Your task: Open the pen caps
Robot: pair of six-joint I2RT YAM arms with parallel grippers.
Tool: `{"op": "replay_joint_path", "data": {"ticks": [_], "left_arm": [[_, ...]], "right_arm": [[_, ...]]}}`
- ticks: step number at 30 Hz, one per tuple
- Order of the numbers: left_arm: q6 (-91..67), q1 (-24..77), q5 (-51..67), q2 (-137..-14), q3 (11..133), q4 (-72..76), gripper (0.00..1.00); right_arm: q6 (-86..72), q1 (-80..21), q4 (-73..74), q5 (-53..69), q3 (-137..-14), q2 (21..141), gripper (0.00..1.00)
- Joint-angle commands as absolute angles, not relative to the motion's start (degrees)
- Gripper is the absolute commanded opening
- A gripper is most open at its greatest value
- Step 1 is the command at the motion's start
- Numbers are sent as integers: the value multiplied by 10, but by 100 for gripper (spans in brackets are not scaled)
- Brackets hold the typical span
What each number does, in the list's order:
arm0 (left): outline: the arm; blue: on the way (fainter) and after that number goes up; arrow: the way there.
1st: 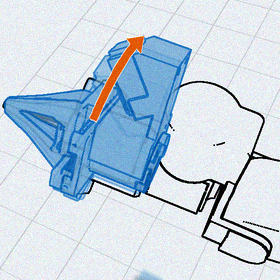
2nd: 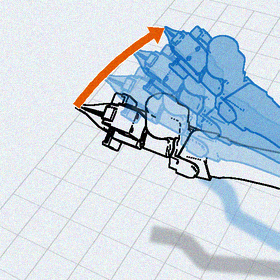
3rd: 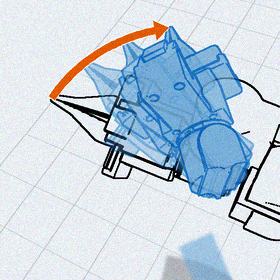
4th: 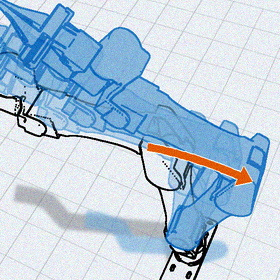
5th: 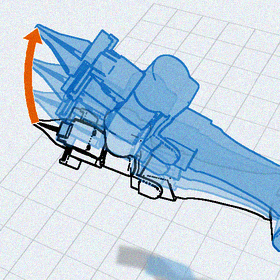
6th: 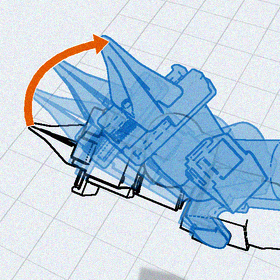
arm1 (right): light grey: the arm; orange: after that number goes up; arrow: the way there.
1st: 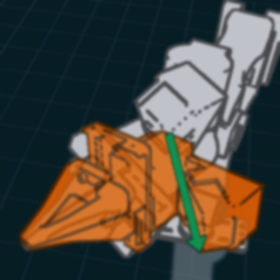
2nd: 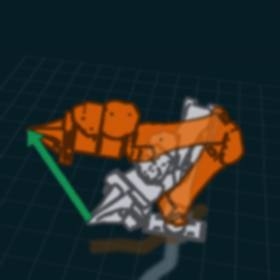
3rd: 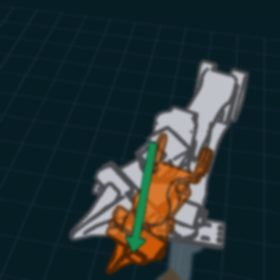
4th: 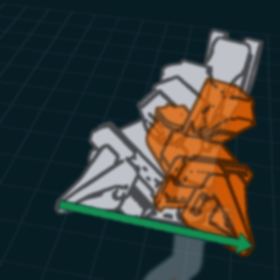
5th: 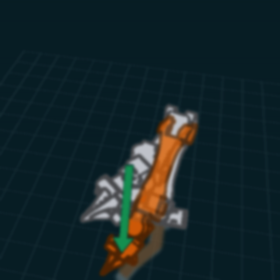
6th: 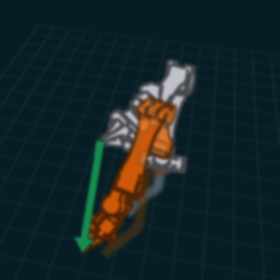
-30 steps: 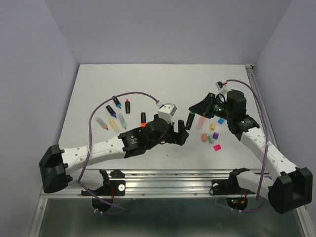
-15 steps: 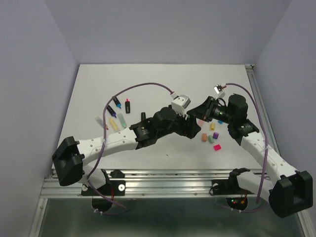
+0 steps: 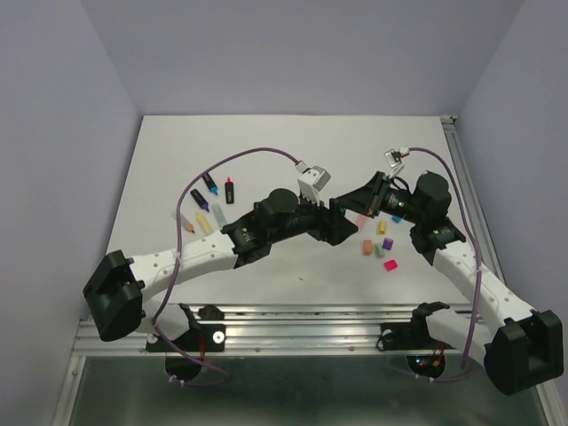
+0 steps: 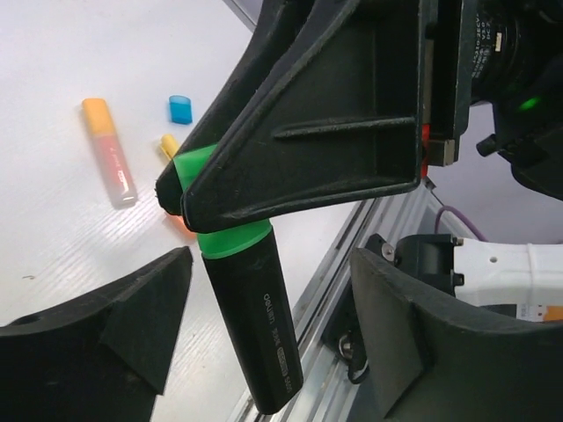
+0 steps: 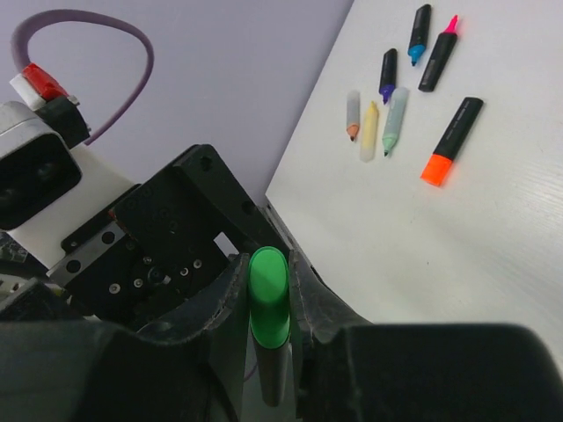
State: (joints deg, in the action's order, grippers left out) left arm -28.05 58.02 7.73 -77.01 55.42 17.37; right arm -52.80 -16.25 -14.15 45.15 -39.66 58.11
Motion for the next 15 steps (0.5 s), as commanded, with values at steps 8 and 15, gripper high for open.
{"op": "replay_joint_path", "data": {"ticks": [8,15], "left_arm": [[-308,574,180,-725,523,267,52],[-315,572,189,-705,513,282,47]], "right_arm": [[-560,-167,-275,483,-389,586,1],[-559,-167,-273,505,-382,585,1]]}}
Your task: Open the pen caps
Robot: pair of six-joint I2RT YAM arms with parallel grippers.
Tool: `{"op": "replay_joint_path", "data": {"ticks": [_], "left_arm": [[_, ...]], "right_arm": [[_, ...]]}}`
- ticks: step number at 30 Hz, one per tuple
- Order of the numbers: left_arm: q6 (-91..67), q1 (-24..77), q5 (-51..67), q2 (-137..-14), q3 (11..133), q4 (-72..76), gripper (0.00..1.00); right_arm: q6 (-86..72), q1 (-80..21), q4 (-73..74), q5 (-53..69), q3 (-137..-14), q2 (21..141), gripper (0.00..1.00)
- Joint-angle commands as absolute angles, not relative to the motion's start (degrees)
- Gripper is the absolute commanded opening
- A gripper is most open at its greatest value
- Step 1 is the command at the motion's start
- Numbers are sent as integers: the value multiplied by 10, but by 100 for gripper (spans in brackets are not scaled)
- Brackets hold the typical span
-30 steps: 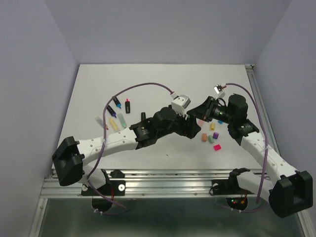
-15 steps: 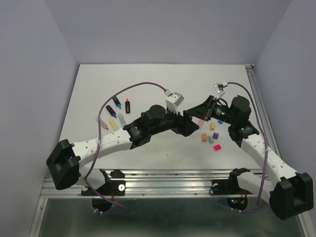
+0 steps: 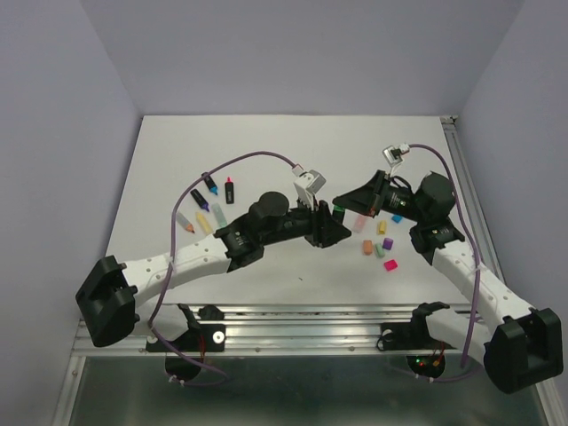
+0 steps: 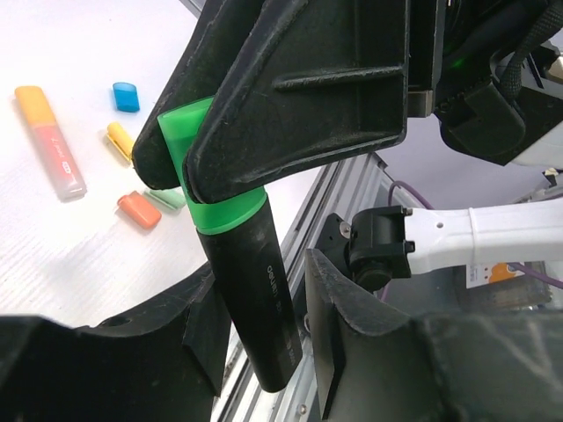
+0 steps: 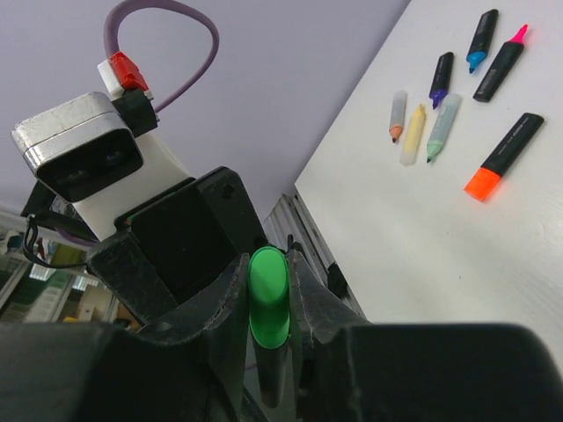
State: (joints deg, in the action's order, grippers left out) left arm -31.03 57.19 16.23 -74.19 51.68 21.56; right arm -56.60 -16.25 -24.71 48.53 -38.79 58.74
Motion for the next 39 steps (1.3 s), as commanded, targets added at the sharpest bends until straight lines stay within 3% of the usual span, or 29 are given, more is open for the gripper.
{"op": "replay_joint_path", "data": {"ticks": [1,4,5,8,9,15,26,39], "left_arm": [[-313,572,189,-701,514,282,47],[-316,570,188,-701,514,283,47],[-317,570,189,-702,515,284,42],[-323,570,195,-706,517,290,4],[-327,570,198,-707,516,290,0],[-364,570,208,-668,441,375,0],[-406,570,213,-593,368,388,0],[-424,574,223,-584,339,394,0]], "right_arm": [[-559,-166,-276,511,-381,583,1],[-553,-166,-276,520,-380,579,1],[-550,-166,-272,522,-380,577,1],[-537,-166,-258,526,-381,574,1],[-527,-167,-252,526,-382,572,1],[-495,-167,-208,469,-390,565,1],[-498,-153,-252,166,-454,626,1],[-479,-124,-273,148,-578,723,1]]}}
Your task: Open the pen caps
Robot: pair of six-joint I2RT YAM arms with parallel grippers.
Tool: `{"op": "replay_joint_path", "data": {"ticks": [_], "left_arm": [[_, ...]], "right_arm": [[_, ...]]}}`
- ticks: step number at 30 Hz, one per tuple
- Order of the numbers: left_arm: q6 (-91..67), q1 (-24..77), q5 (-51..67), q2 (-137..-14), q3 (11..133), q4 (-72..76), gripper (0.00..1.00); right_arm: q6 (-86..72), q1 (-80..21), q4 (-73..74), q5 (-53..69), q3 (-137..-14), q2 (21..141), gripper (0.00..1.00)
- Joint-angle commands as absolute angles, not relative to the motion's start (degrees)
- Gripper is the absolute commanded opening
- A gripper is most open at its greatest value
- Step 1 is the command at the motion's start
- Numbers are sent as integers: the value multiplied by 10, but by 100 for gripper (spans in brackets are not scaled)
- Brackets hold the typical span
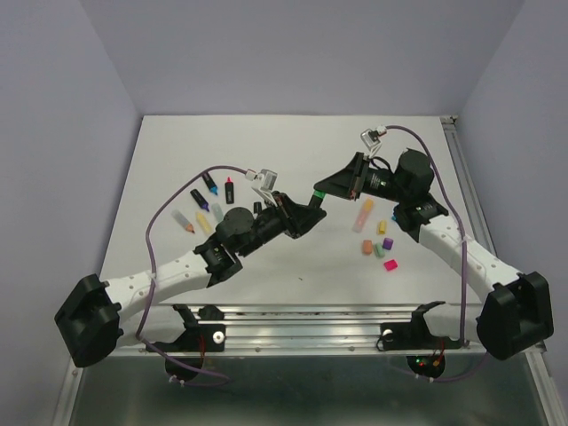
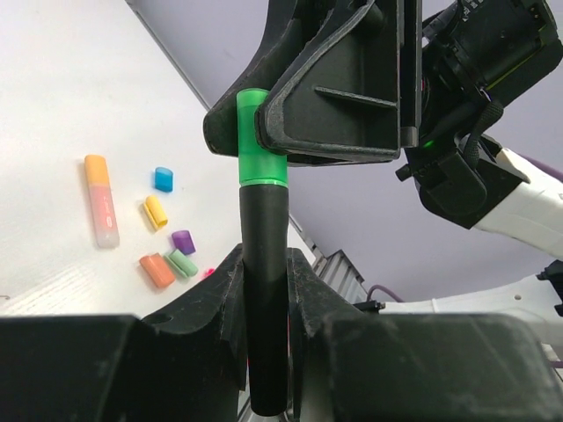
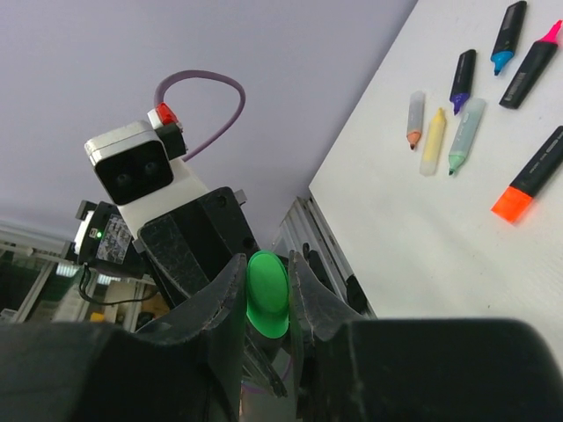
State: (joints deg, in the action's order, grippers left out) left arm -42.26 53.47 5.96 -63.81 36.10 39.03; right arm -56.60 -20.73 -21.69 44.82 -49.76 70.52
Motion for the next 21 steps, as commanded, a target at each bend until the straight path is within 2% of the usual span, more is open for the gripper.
{"op": "replay_joint_path", "data": {"ticks": [1,9,21], "left_arm": [[-423,577,222,-584,338,395,0],[-447,582,227,-573,313,414,0],[-462,599,191,-568,289,418,0]], "right_arm": [[-476,-120,-265,143,-584,726,1],[-427,-84,-236,170,-628,762,1],[-445,-28,-244,248,-696,831,1]]}}
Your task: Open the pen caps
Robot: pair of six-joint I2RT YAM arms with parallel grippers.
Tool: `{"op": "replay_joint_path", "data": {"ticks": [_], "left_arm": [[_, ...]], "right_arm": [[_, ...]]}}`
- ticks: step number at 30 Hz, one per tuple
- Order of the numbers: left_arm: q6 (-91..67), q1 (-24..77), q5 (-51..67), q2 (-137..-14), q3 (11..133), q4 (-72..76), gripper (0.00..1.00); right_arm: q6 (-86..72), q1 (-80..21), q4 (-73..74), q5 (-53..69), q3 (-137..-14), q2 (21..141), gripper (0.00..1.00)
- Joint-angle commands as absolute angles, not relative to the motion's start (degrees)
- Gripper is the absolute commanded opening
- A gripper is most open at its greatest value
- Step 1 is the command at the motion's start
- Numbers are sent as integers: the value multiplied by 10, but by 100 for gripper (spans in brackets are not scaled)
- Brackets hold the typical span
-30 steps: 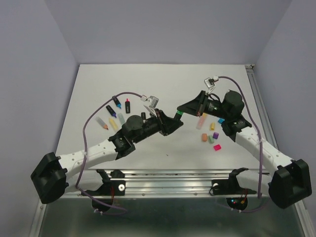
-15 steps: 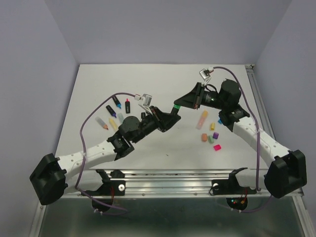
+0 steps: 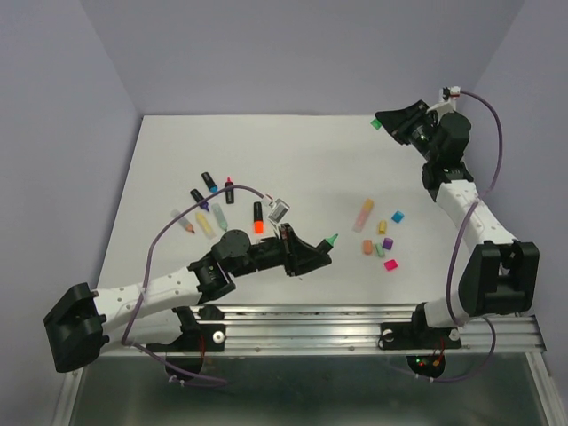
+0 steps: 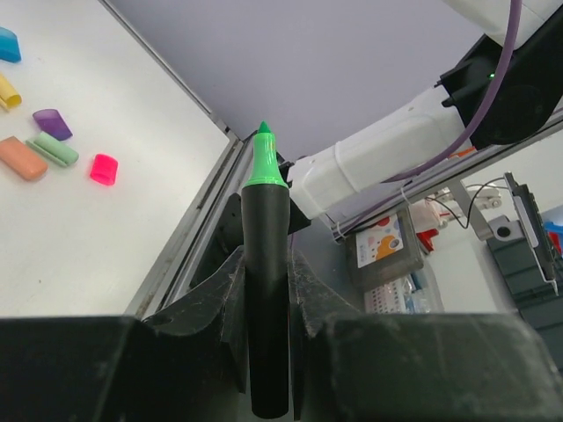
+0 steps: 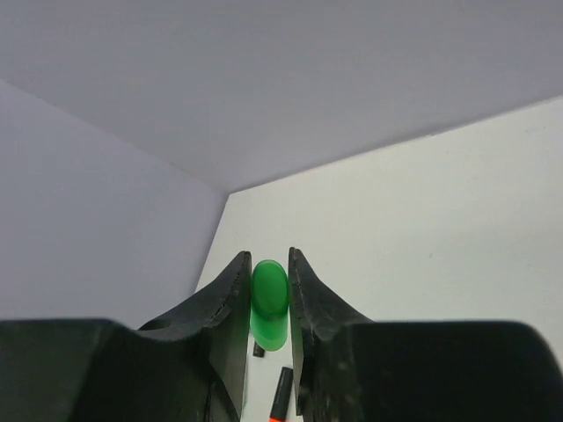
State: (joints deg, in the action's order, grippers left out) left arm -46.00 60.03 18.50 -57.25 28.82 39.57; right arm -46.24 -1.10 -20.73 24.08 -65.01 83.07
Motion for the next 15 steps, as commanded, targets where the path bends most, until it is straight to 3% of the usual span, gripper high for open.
{"op": "replay_joint_path", "data": {"ticks": [1,5,15], "left_arm": [[-448,600,191,-571,300,412,0],[-423,600,134,-600,352,298,0],[-466,544,-223,-674,510,-106,0]], "right_arm": [[-437,-27,-237,247,-692,824,1],[-396,-27,-152,213,-645,776,1],[-321,-27,89,82,-477,665,1]]}}
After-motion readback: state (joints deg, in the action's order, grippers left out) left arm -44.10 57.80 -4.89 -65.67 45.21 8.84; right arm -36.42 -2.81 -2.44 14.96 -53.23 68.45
